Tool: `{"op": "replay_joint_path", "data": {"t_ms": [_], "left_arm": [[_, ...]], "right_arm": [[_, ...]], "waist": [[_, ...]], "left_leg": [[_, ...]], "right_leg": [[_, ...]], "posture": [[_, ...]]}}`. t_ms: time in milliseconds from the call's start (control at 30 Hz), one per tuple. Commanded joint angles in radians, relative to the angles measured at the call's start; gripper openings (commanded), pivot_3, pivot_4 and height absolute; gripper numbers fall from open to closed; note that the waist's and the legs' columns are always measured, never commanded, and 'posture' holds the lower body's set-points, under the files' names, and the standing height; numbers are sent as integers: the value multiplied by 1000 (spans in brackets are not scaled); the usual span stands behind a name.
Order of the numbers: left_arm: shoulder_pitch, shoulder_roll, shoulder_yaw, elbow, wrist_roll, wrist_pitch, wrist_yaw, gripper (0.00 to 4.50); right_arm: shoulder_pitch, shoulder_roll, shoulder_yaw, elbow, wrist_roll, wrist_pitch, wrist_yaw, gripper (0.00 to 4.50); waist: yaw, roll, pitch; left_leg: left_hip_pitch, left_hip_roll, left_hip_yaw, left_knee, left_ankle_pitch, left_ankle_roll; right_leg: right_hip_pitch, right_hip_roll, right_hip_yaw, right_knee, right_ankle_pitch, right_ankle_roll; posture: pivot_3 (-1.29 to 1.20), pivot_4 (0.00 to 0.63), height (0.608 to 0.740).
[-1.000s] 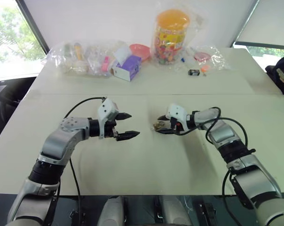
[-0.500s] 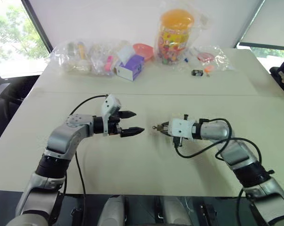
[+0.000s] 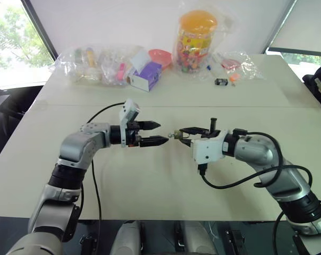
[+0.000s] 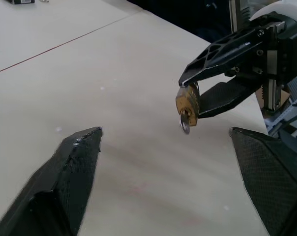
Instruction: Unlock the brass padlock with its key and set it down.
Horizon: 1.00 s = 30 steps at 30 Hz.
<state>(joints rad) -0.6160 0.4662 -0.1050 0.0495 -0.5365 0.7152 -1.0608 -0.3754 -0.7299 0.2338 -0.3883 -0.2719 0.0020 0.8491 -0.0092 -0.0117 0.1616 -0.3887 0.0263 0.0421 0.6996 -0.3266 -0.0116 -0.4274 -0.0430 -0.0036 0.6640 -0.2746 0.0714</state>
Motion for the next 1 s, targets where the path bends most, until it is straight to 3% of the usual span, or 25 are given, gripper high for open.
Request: {"op": "replay_joint_path", "data": {"t_ms": [33, 467, 567, 667, 700, 1000], "left_arm": [[-24, -6, 7, -18, -11, 0, -4, 2659], [-23, -29, 15, -31, -40, 34, -6, 2659], [-28, -33, 26, -26, -45, 35, -4, 1783], [-32, -32, 27, -22, -44, 45, 3, 251], [-33, -31, 25, -21, -49, 50, 0, 51], [-30, -25, 17, -29, -68, 67, -10, 51]], "right_arm": [[-27, -5, -10, -47, 1, 6, 12, 705], [-60, -3, -4, -49, -4, -7, 30, 705], [-63, -2, -2, -55, -6, -3, 33, 705], [-65, -1, -1, -58, -6, -2, 35, 705], [-66, -1, -1, -58, -6, -3, 36, 705], [-85, 3, -5, -63, -5, -2, 45, 705]], "waist": [[-1, 0, 0], [-1, 0, 0], [-1, 0, 0], [-1, 0, 0], [-1, 0, 0], [-1, 0, 0]], "left_leg": [[0, 0, 0, 0, 0, 0], [0, 0, 0, 0, 0, 0], [0, 0, 0, 0, 0, 0], [0, 0, 0, 0, 0, 0], [0, 0, 0, 0, 0, 0], [0, 0, 0, 0, 0, 0]], "right_leg": [[0, 0, 0, 0, 0, 0], [0, 0, 0, 0, 0, 0], [0, 0, 0, 0, 0, 0], [0, 0, 0, 0, 0, 0], [0, 0, 0, 0, 0, 0], [0, 0, 0, 0, 0, 0]], "posture": [[0, 150, 740], [0, 150, 740], [0, 150, 740], [0, 150, 740], [0, 150, 740], [0, 150, 740]]}}
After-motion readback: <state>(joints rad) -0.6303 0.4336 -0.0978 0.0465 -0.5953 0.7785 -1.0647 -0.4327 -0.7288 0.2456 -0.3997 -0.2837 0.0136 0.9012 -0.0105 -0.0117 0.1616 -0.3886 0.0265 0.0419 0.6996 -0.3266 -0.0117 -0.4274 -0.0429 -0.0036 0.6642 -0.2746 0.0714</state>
